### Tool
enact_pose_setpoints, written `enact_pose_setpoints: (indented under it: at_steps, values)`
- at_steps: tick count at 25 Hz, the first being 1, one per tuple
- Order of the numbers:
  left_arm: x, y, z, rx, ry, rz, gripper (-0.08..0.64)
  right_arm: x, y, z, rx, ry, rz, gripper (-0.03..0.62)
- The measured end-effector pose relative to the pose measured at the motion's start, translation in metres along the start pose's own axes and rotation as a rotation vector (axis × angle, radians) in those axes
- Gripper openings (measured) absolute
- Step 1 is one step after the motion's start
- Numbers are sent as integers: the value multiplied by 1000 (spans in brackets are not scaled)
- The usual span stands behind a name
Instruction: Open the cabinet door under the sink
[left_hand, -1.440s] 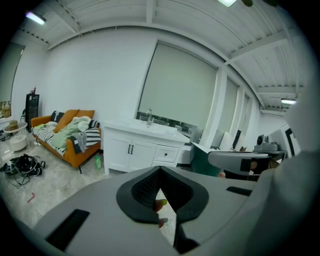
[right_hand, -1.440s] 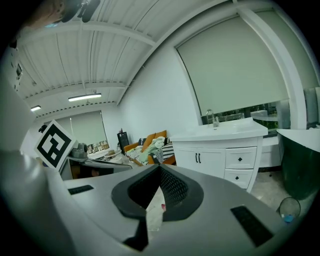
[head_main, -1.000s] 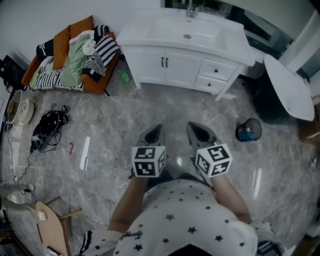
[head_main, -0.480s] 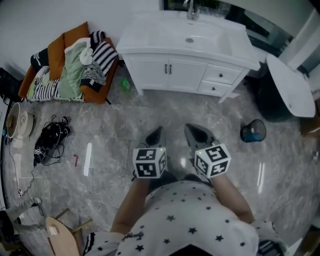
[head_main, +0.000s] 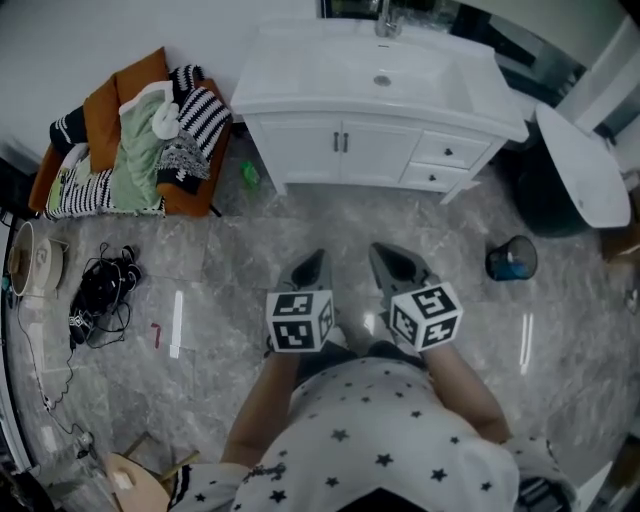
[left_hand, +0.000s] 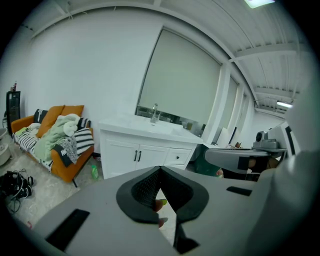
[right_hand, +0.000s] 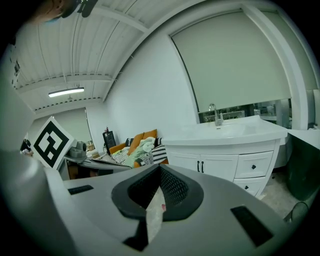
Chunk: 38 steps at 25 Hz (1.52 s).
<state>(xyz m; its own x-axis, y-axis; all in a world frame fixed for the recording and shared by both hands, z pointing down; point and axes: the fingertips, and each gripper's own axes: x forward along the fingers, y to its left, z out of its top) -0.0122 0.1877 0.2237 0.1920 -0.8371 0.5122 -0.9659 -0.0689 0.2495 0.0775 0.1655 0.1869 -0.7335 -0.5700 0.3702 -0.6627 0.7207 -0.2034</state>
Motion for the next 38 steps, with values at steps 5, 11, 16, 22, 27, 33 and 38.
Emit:
enact_pose_setpoints:
  at_steps: [5, 11, 16, 22, 27, 33, 38]
  values:
    - [12, 16, 10, 3, 11, -26, 5, 21, -1, 5, 6, 10, -27, 6]
    - [29, 29, 21, 16, 21, -44, 5, 45, -7, 12, 8, 15, -42, 6]
    - [47, 37, 26, 7, 38, -40, 5, 61, -17, 19, 8, 19, -37, 8]
    - [78, 37, 37, 6, 43, -39, 5, 85, -43, 26, 16, 23, -29, 8]
    - [109, 45, 52, -4, 43, -21, 5, 114, -67, 35, 9, 32, -19, 8]
    - [149, 59, 71, -12, 45, -14, 5, 152, -95, 45, -6, 52, -20, 8]
    - [182, 68, 78, -16, 54, -13, 5, 179, -118, 47, -10, 71, -36, 8]
